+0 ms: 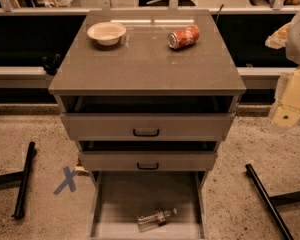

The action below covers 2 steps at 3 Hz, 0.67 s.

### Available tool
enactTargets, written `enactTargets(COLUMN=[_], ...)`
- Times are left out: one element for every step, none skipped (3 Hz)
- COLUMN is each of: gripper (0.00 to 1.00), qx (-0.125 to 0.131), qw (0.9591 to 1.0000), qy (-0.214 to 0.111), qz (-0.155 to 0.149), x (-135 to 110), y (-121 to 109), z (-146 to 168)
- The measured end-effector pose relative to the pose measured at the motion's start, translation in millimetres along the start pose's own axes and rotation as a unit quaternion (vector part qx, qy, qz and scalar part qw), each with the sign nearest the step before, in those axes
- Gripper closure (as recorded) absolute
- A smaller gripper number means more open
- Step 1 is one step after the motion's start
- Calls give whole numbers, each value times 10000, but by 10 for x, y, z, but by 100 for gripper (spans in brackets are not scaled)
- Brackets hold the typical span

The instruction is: Pick water bottle from bottom drawer and place on counter

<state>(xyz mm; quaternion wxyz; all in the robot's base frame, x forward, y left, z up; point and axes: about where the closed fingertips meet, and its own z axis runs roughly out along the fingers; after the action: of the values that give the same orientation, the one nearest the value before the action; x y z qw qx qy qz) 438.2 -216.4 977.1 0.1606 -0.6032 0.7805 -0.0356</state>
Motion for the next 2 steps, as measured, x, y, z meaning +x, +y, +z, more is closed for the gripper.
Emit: enactTargets(gripper=[0, 0], qx=[-16, -16], qw=[9999, 9999], qy=[-128, -128], qz=[74, 74], x=[-38, -38], y=[22, 22], z=[-11, -11])
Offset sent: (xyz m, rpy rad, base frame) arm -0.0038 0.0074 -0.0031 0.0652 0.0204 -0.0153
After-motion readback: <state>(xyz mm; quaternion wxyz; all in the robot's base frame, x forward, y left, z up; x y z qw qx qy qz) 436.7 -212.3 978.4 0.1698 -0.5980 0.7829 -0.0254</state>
